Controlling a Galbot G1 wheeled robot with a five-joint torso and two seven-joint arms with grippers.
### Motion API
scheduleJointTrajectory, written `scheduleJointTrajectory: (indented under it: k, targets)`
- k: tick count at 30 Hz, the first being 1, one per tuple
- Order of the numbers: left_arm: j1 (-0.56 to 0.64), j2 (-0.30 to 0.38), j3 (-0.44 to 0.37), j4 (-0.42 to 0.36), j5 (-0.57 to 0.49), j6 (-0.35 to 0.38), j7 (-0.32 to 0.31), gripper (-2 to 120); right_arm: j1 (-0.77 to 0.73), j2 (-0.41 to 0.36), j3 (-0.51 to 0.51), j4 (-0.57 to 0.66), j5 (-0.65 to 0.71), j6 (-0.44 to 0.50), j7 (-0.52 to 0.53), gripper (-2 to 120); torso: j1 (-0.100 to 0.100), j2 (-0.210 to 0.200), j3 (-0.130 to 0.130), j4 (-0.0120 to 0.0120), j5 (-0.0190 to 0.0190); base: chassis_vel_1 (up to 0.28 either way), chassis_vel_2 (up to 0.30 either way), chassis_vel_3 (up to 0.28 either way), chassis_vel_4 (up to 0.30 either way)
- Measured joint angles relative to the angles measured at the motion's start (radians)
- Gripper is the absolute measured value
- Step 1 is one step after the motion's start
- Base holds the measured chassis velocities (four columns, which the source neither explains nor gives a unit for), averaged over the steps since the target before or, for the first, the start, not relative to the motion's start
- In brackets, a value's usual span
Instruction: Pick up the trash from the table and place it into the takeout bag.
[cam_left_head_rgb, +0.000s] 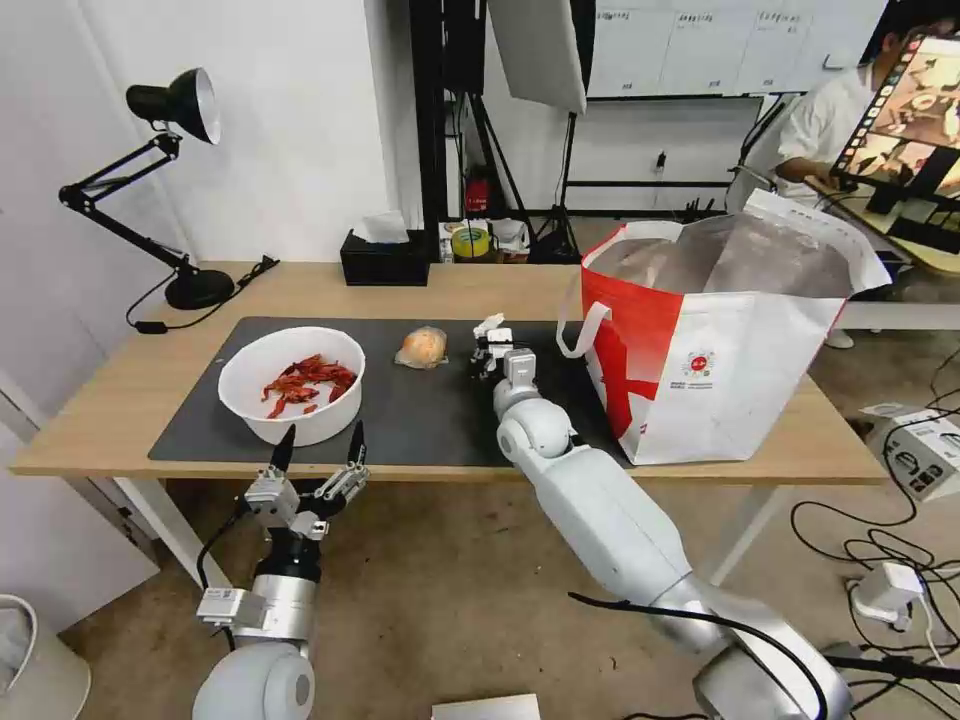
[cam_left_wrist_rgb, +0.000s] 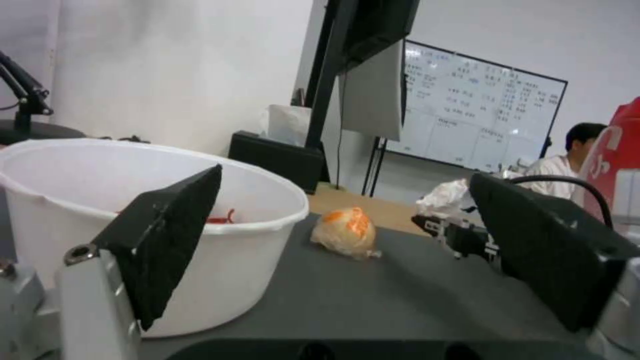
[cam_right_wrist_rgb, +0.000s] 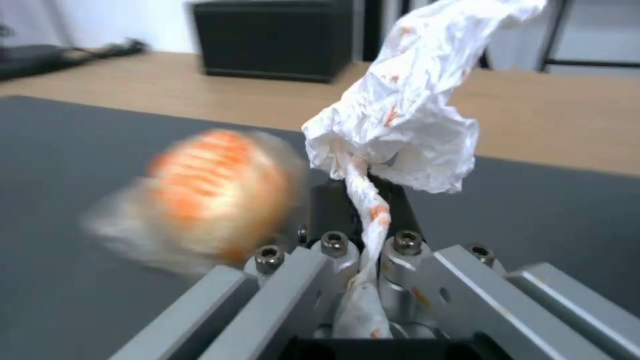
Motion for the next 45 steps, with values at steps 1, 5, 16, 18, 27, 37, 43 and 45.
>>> scheduleJointTrajectory:
  k: [1,5,16,18,27,37,43,45]
  targets:
    - [-0.004,0.002,-0.005,-0.004,-0.003,0.005,-0.001,100,-0.001,-0.007,-0.008,0.016,0.001,0.0,-0.018,0,0.0,0.0,0.0,0.0,0.0,0.0,0.0,0.0,0.0]
    - [-0.006,0.004,-0.014,-0.015,-0.01,0.014,-0.002,100,-0.009,-0.022,-0.017,0.081,0.003,0.004,-0.049,0,0.0,0.0,0.0,0.0,0.0,0.0,0.0,0.0,0.0]
    - [0.002,0.006,-0.015,-0.037,-0.019,0.024,-0.003,100,-0.045,-0.069,-0.013,0.306,0.019,0.006,-0.068,0,0.0,0.0,0.0,0.0,0.0,0.0,0.0,0.0,0.0]
    - [0.007,0.006,-0.015,-0.042,-0.02,0.025,-0.004,100,-0.053,-0.088,-0.008,0.37,0.022,0.006,-0.068,0,0.0,0.0,0.0,0.0,0.0,0.0,0.0,0.0,0.0]
    - [0.023,0.01,-0.021,-0.056,-0.022,0.026,-0.004,100,-0.069,-0.136,0.069,0.558,0.034,-0.023,-0.059,0,0.0,0.0,0.0,0.0,0.0001,0.0,0.0,0.0,0.0]
    - [0.029,0.007,-0.025,-0.069,-0.028,0.029,-0.005,100,-0.098,-0.205,0.202,0.745,0.091,-0.102,0.057,0,0.0,0.0,0.0,-0.0001,0.0001,0.0,0.0,0.0,0.0]
    - [0.04,0.009,-0.023,-0.093,-0.029,0.037,-0.006,100,-0.104,-0.249,0.293,0.781,0.109,-0.127,0.108,0,0.0,0.0,0.0,-0.0001,0.0003,0.0,0.0,0.0,0.0]
    - [0.04,0.01,-0.023,-0.096,-0.028,0.038,-0.006,100,-0.104,-0.26,0.312,0.791,0.118,-0.14,0.124,0,0.0,0.0,0.0,-0.0002,0.0002,0.0,0.0,0.0,0.0]
